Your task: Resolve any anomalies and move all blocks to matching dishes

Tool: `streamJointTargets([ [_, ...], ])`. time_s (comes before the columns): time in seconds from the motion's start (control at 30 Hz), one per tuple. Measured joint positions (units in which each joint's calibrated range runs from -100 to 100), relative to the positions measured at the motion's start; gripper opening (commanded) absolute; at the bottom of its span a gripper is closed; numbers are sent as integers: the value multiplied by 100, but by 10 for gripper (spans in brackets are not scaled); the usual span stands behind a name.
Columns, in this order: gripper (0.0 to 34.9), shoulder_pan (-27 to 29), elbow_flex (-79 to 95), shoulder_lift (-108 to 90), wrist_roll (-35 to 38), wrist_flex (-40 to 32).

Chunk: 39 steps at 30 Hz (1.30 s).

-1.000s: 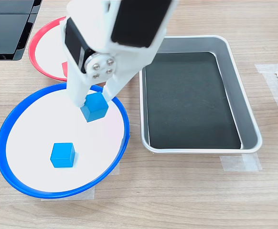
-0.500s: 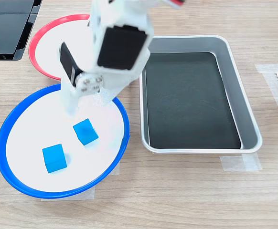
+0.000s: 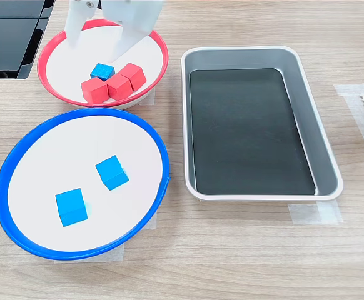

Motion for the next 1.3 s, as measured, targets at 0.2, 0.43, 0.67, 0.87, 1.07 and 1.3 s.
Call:
streamJointTargets([
  [0.2,148,150,-254,256,24,-179],
  [0.43,158,301,-381,443,181,-139],
  [0.67,178,389,-472,682,327,41],
  [0.87,167,363,-472,742,327,212],
  [1.07,165,389,-535,921,288,147],
  [1.3,161,336,-653,1074,239,57],
])
